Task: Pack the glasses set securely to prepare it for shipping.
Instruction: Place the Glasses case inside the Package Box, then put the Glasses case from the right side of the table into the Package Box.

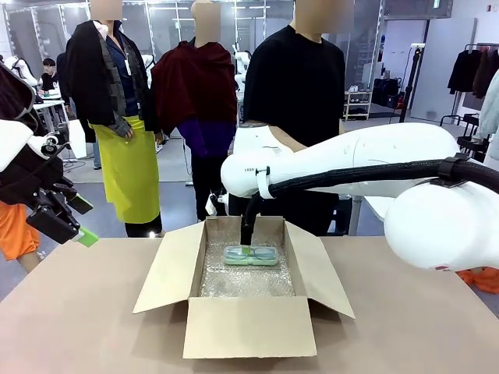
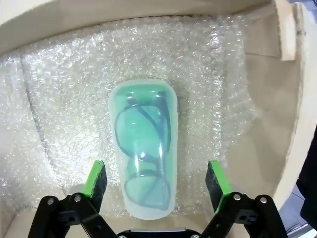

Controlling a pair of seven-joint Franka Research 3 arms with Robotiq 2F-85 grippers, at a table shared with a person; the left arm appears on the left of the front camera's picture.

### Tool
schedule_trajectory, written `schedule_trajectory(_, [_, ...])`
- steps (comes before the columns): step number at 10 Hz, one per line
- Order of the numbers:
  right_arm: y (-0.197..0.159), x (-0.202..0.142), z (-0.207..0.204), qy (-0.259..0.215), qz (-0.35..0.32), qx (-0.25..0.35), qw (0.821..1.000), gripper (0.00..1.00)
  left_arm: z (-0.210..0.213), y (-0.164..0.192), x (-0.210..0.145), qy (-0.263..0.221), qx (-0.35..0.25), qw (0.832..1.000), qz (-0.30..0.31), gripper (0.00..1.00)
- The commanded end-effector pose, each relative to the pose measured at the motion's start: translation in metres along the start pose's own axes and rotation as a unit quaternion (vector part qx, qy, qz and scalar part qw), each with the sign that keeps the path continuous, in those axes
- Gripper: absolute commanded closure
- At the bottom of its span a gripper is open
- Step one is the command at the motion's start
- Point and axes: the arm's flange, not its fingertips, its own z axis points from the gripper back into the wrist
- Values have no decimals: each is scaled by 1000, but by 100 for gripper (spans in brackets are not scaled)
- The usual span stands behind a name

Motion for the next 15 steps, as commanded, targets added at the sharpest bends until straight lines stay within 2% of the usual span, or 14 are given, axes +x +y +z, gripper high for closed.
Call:
schedule_trajectory(1, [1, 1, -9, 6, 8, 11, 1000, 0, 0, 1, -1, -4, -1, 1000, -4, 0])
schedule_trajectory(11, [0, -1, -12, 4, 1, 8, 1000, 0, 0, 1, -1, -4, -1, 1000, -4, 0])
schedule_trajectory(12, [15, 4, 39, -21, -24, -9, 999, 0, 0, 1, -1, -4, -1, 1000, -4, 0])
schedule_trajectory(13, [31, -4, 84, -44, -56, -24, 997, 0, 0, 1, -1, -4, -1, 1000, -4, 0])
schedule_trajectory(15, [56, -30, 141, -85, -131, -20, 988, 0, 0, 1, -1, -4, -1, 1000, -4, 0])
